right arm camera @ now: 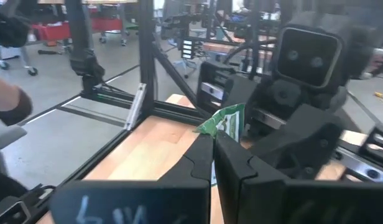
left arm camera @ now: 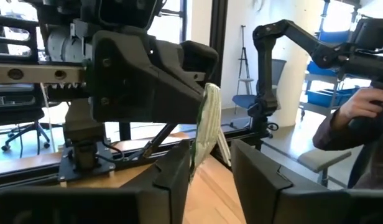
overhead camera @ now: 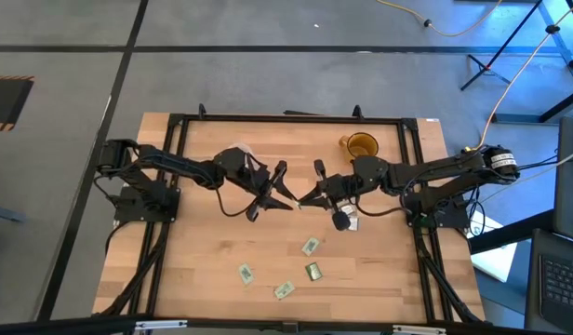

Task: Pick and place Stevia / Truvia into bins
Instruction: Put the truvia packet into the transparent container

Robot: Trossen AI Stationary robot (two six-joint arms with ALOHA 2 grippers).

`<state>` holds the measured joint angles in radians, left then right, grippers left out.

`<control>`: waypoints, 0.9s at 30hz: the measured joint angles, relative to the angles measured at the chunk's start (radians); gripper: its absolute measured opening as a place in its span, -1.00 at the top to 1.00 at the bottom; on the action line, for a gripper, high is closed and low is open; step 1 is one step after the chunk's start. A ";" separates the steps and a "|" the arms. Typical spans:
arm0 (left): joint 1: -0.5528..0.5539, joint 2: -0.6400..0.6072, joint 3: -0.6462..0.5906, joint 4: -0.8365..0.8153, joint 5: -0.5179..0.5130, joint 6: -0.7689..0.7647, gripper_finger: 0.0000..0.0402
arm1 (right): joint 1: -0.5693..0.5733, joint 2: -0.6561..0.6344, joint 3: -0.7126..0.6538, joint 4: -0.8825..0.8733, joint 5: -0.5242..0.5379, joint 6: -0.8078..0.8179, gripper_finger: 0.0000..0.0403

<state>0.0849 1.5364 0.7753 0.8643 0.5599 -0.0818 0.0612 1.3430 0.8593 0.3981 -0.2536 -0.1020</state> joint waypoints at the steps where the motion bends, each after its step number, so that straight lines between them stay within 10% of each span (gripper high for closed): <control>1: 0.000 0.000 0.000 0.000 0.000 0.000 0.49 | 0.000 0.000 0.000 -0.001 0.014 0.000 0.96; 15: 0.012 0.000 0.000 0.000 -0.008 0.000 0.96 | 0.000 0.000 0.000 -0.001 0.038 0.002 0.92; 27: 0.083 -0.045 0.000 -0.163 -0.004 -0.011 0.96 | 0.000 -0.125 0.002 -0.350 0.237 0.057 0.24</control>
<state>0.1681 1.4917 0.7753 0.7016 0.5561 -0.0924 0.0612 1.2177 0.8608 0.0479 -0.0168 -0.0446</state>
